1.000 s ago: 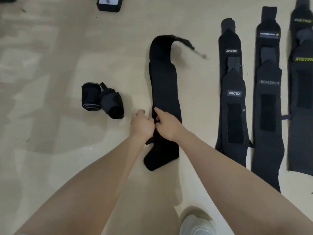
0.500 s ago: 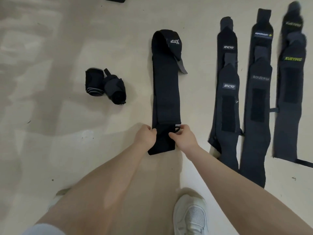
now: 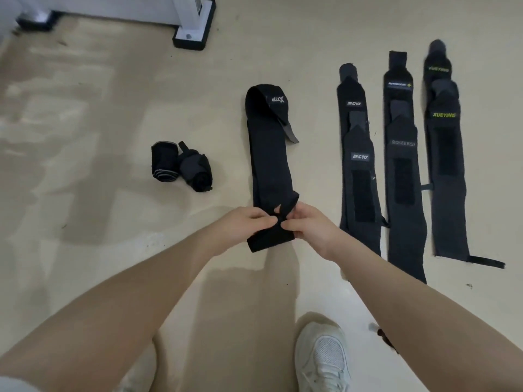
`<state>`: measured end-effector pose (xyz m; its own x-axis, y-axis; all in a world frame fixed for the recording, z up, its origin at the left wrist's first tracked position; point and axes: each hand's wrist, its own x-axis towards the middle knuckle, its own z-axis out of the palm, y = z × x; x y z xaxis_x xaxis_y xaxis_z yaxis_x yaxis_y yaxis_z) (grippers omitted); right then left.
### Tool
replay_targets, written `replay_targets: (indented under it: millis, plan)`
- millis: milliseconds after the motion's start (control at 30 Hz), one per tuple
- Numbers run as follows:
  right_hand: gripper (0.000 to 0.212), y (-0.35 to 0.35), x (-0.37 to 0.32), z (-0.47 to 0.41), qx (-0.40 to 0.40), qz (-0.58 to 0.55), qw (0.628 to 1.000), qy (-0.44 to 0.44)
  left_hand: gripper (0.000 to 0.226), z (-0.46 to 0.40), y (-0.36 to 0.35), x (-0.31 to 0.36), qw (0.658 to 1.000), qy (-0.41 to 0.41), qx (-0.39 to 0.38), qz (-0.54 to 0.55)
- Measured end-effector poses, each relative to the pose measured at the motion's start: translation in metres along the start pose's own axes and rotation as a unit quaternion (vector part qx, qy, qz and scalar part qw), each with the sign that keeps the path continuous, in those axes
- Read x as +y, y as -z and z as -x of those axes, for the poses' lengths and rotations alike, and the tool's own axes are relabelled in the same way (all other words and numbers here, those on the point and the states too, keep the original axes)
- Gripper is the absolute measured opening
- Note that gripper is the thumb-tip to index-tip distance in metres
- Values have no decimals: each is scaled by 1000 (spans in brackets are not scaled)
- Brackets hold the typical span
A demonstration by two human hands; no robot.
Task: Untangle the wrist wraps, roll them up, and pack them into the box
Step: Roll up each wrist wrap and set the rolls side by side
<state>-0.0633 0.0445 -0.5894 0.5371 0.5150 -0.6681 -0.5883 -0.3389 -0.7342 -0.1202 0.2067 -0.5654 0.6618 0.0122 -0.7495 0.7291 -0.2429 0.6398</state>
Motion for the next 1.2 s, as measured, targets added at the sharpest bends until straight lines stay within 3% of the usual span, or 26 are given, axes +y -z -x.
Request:
replay_targets:
  millis: [133, 300, 433, 600, 700, 733, 800, 867, 967, 1100, 1200]
  plan:
    - [24, 2, -34, 23, -22, -8, 998, 53, 22, 22, 23, 18, 996, -68, -57, -2]
    - [17, 0, -45, 36, -9, -34, 998, 57, 26, 29, 31, 24, 989, -141, -23, -47]
    - [6, -2, -34, 36, 31, -50, 997, 48, 22, 22, 28, 19, 967, -200, -24, -156]
    - [26, -5, -16, 26, 133, 27, 990, -24, 13, 14, 16, 3, 968, -195, 10, -156]
    - [49, -14, -8, 26, 226, 188, 954, 57, 15, 6, 9, -12, 979, -160, 11, -127]
    - [54, -15, -5, 27, 226, 257, 932, 121, 16, 4, 6, -17, 984, -147, 2, -102]
    - [43, -16, 3, 28, 162, 388, 878, 228, 19, 0, -2, -25, 991, -124, -13, -42]
    - [29, -14, 11, 27, 100, 462, 854, 218, 18, -3, -9, -31, 995, -100, -8, 12]
    - [29, -10, 20, 24, 54, 495, 853, 157, 10, -7, -14, -37, 995, -72, 24, 64]
    - [30, -7, 26, 16, 65, 475, 864, 155, 5, -10, -18, -42, 994, -53, 31, 93]
    - [28, -5, 26, 12, 50, 441, 887, 128, 15, -11, -19, -48, 995, -72, 15, 61]
